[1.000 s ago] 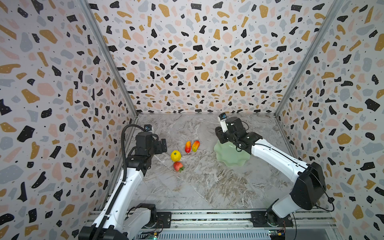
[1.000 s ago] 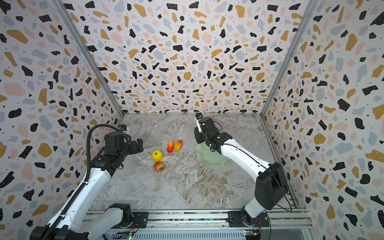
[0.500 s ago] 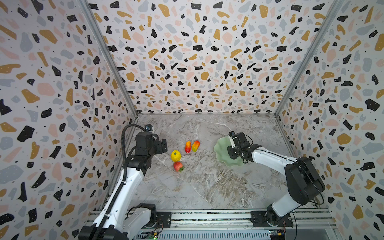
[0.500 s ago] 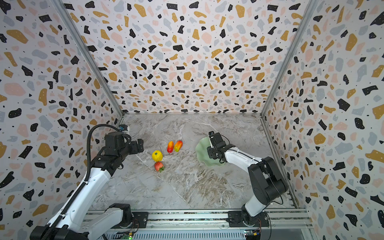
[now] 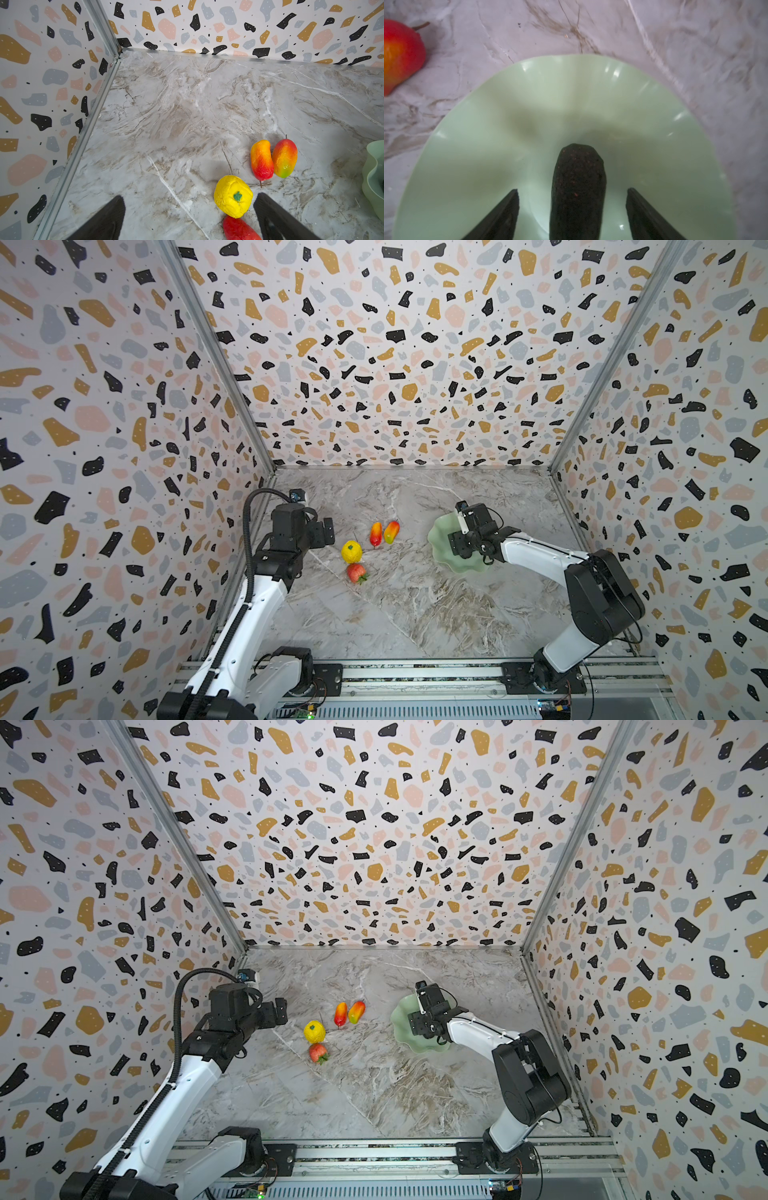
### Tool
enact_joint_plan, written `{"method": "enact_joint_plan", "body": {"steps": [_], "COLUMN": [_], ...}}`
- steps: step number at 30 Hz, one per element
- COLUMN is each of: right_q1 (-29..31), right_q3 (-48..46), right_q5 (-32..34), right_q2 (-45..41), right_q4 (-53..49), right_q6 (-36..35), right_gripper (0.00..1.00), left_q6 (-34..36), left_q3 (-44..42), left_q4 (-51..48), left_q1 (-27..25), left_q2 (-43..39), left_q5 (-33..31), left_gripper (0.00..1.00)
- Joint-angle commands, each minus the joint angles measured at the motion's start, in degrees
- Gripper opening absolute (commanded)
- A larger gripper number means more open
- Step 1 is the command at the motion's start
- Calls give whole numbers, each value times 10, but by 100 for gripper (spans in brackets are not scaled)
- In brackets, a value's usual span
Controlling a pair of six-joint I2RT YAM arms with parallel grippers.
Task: Place and organize the fake fruits in the fruit bowl
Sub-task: 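Carry the avocado with the right gripper into the green bowl and release, then move the right gripper back to the mangoes and grasp the nearer mango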
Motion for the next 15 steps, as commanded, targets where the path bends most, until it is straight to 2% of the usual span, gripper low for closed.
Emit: {"method": "enact_joint_plan", "body": {"steps": [1, 2, 8, 15], "right_q1": [7, 11, 90, 137], "right_q3": [44, 53, 120, 216], "right_q5": [17, 20, 19, 16], "right_q2": [-49, -52, -39, 94], "right_q4": [-20, -27, -31, 13], "right_q6": [-12, -12, 10, 108], "right_gripper": [97, 100, 99, 99], "left_q6": [9, 8, 9, 9], "left_q3": [-5, -5, -4, -7], "left_q4": [13, 14, 12, 15], "left_q1": [3, 3, 3, 3], "left_q2": [-5, -6, -5, -13], "left_q5": [-1, -3, -3, -2], "left_gripper": [100, 100, 100, 100]}}
